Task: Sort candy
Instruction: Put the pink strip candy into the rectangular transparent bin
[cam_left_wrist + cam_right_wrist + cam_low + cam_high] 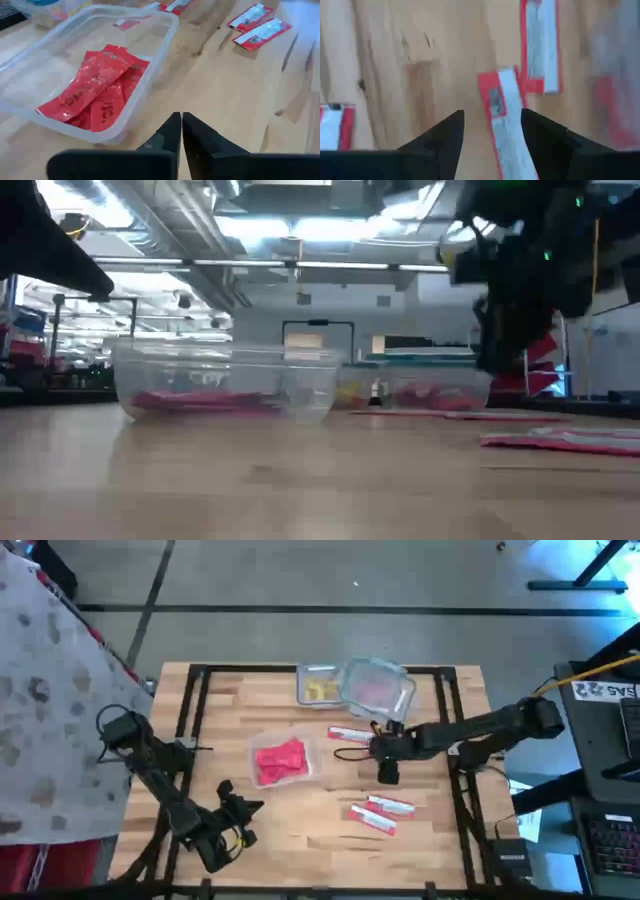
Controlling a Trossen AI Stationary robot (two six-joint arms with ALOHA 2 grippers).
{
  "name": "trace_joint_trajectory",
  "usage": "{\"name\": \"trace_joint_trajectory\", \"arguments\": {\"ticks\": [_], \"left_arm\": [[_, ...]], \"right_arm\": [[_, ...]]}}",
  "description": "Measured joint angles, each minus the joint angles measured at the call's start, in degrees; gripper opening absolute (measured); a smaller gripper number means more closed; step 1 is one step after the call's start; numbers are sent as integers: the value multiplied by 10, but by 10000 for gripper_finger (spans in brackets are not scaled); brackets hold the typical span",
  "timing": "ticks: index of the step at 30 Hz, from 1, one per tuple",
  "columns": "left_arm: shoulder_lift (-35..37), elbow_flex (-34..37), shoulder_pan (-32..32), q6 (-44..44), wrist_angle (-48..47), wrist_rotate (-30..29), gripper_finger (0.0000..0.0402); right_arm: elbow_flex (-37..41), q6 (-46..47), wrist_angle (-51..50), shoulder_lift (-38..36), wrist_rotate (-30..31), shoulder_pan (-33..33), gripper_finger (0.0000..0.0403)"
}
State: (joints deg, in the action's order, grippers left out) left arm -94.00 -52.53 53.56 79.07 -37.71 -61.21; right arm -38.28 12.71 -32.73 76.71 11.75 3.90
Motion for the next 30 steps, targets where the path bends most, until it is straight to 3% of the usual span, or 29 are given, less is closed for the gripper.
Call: {"name": "trace_joint_trajectory", "arguments": {"ticks": [11,15,18,23,30], "left_arm": [[0,0,0,0,-1,1,0],[0,0,-1,0,0,1,0],[0,0,-1,0,0,1,0],[0,0,-1,0,0,5,0],[0,0,-2,4,0,6,0]], "right_arm": [[83,-11,133,2,-26,-53,185],[83,-2,169,3,-94,-42,185],[66,20,185,2,-140,6,185],[47,66,199,2,-141,117,185],[46,167,275,34,-23,276,185]]}}
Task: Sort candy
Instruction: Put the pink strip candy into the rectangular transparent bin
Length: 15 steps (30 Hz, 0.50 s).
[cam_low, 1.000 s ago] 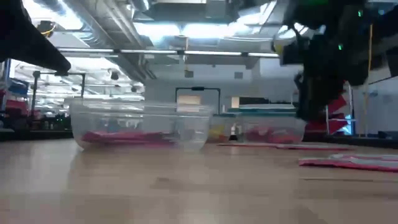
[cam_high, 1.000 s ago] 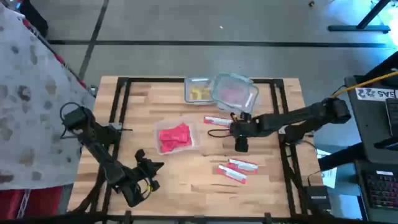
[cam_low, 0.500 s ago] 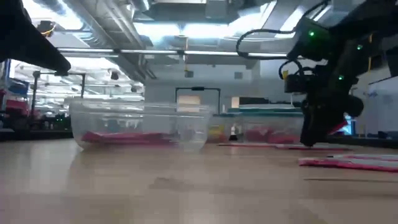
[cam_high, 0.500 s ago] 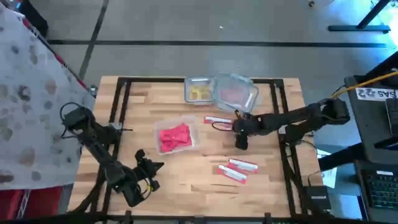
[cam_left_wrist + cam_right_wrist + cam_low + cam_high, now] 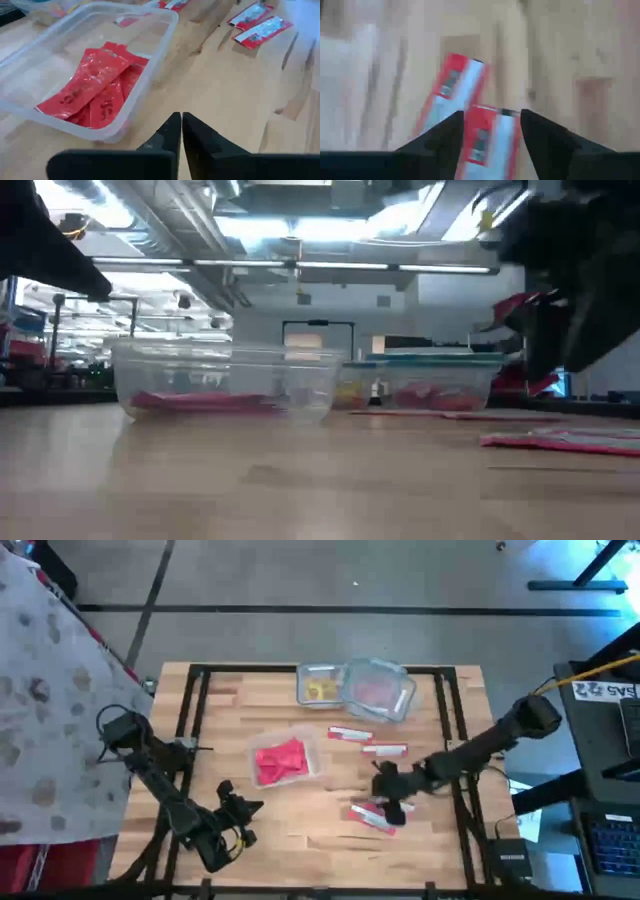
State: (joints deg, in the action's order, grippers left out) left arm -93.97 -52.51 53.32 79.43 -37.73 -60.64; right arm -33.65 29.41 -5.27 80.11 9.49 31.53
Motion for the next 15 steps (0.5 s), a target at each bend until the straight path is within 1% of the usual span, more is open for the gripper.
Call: {"name": "trace_joint_trajectory", "arguments": {"ticks": [2,4,6,9,15], "left_arm": [[0,0,-2,1,1,0,0],[0,0,-3,1,4,0,0],[0,0,-5,1,5,0,0],[0,0,-6,-1,10,0,0],[0,0,-6,-3,10,0,0]], "right_arm": [[0,7,39,25,39,36,185],[0,33,70,53,77,63,185],[-1,70,90,84,103,80,185],[-1,114,101,130,122,97,185],[-6,155,147,204,176,110,181]]}}
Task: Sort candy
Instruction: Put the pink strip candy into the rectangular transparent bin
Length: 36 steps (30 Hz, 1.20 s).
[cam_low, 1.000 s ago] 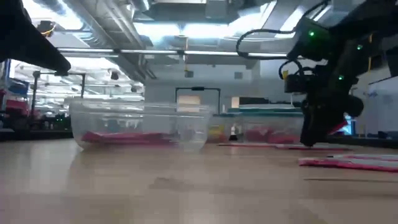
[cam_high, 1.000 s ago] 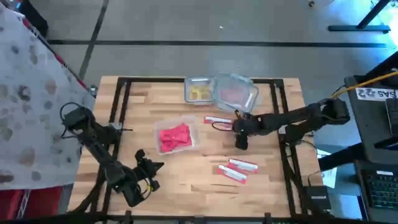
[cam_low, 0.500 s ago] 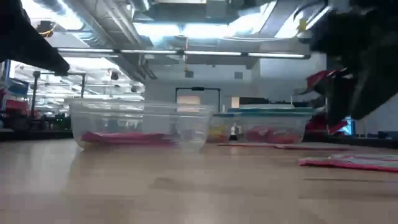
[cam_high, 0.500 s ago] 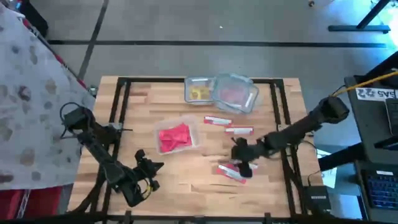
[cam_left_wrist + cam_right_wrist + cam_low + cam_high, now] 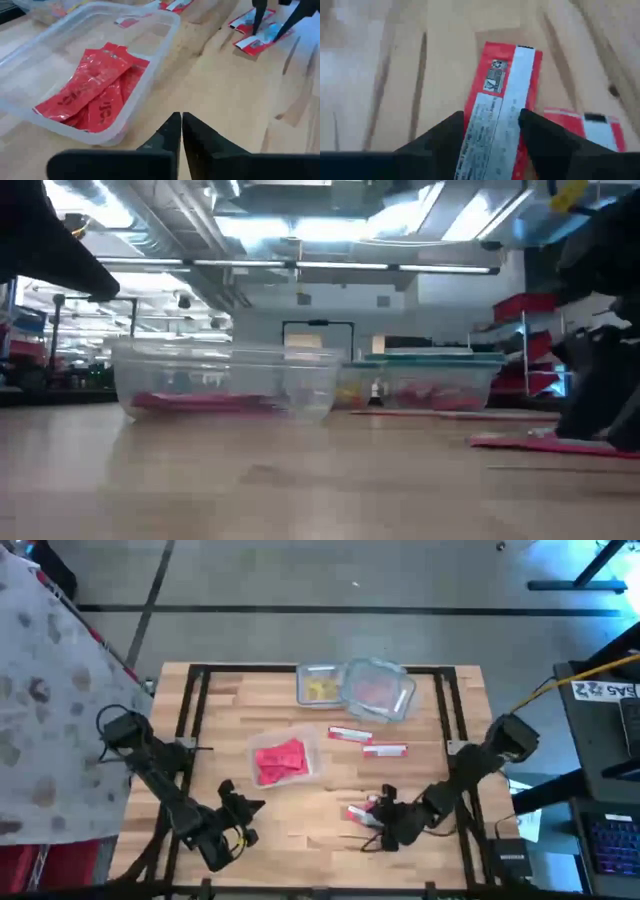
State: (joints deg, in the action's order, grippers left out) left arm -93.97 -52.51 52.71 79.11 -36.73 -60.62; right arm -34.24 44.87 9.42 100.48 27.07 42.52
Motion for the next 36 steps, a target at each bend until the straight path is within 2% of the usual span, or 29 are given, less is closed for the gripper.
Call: {"name": "trace_joint_trajectory", "arguments": {"ticks": [3,7,9,11,15,18,23,25,29,32,36], "left_arm": [[0,0,0,0,0,0,0],[0,0,0,0,-1,0,0],[0,0,0,0,0,0,0],[0,0,0,0,-1,1,0],[0,0,0,0,-1,1,0],[0,0,0,0,-1,1,0],[0,0,-1,-8,-1,0,0],[0,0,-3,-9,-1,0,0],[0,0,-6,-12,-1,1,0],[0,0,-6,-12,-1,1,0],[0,0,-6,-11,-1,2,0]], "right_arm": [[-1,37,7,17,21,0,151],[1,46,20,22,30,-1,78],[5,41,42,15,20,-2,34],[8,21,69,-3,3,-3,12],[8,9,96,-55,-29,-17,20],[8,-40,127,-80,-88,-45,14],[6,-130,336,-84,-310,-123,5],[7,-137,395,-77,-365,-152,11],[6,-137,467,-78,-406,-200,23],[6,-136,470,-78,-427,-224,23],[6,-136,456,-78,-417,-240,23]]}}
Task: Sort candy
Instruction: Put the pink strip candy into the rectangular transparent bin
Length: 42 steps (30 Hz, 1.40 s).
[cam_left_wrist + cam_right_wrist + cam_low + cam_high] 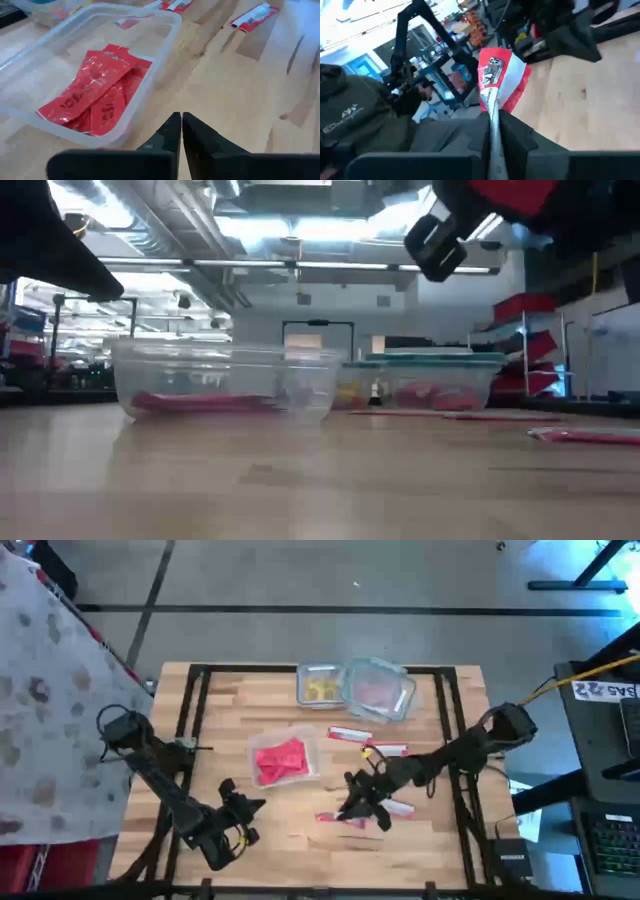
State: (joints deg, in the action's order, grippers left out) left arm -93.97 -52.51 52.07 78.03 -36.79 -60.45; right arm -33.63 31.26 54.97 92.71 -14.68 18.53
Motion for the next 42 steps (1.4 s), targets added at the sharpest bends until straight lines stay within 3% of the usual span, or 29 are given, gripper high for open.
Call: {"name": "trace_joint_trajectory", "arguments": {"ticks": [3,8,14,18,22,26,33,36,42], "left_arm": [[0,0,0,0,0,1,0],[0,0,0,0,0,1,0],[10,0,0,-24,0,0,0],[33,0,0,-44,0,-3,0],[48,0,3,-50,2,-4,0],[49,0,8,-49,4,-3,0],[49,0,8,-80,-4,-19,0],[49,0,7,-167,-6,-73,0],[49,-1,-1,-445,-3,-163,11]], "right_arm": [[0,-18,-10,0,23,-6,24],[-30,-86,-69,0,118,-13,6],[-219,-169,-418,28,121,-65,13],[-339,-213,-529,95,50,-129,12],[-434,-206,-537,178,-88,-192,13],[-521,-139,-539,257,-228,-242,14],[-614,-76,-539,355,-354,-281,14],[-617,-73,-535,365,-385,-285,14],[-612,-75,-548,366,-390,-287,14]]}}
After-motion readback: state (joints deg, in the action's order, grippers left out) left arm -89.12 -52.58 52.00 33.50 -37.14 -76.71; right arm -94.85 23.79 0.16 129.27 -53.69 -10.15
